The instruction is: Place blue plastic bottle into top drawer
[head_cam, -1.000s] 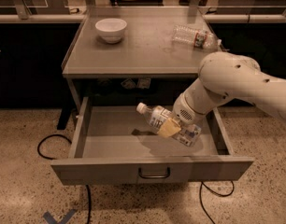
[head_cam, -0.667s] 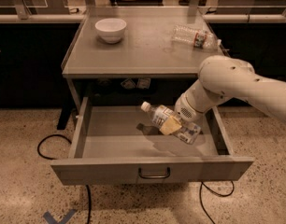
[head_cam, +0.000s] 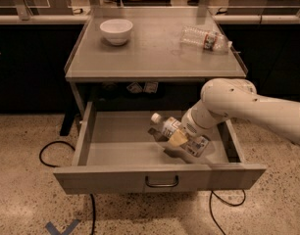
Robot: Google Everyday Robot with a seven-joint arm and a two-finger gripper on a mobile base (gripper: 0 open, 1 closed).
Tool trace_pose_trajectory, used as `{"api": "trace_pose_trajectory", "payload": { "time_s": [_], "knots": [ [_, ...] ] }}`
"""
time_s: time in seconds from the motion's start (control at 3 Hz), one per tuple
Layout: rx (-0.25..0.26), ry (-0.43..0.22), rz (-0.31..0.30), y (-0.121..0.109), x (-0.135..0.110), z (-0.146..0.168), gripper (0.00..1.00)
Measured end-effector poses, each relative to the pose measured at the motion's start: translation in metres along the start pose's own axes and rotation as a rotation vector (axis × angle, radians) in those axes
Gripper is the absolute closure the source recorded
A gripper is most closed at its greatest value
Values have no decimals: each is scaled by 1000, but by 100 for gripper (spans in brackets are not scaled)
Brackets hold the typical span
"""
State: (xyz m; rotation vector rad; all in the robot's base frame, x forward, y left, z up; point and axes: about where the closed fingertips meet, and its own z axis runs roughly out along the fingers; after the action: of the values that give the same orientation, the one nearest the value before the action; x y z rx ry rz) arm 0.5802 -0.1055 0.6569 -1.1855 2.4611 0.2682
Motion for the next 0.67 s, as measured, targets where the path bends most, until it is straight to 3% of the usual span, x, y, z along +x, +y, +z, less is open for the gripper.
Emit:
{"api": "trace_pose_trajectory", "payload": {
  "time_s": [0.67],
  "knots": [
    [0,0,0,0,0,0,59]
  ]
}}
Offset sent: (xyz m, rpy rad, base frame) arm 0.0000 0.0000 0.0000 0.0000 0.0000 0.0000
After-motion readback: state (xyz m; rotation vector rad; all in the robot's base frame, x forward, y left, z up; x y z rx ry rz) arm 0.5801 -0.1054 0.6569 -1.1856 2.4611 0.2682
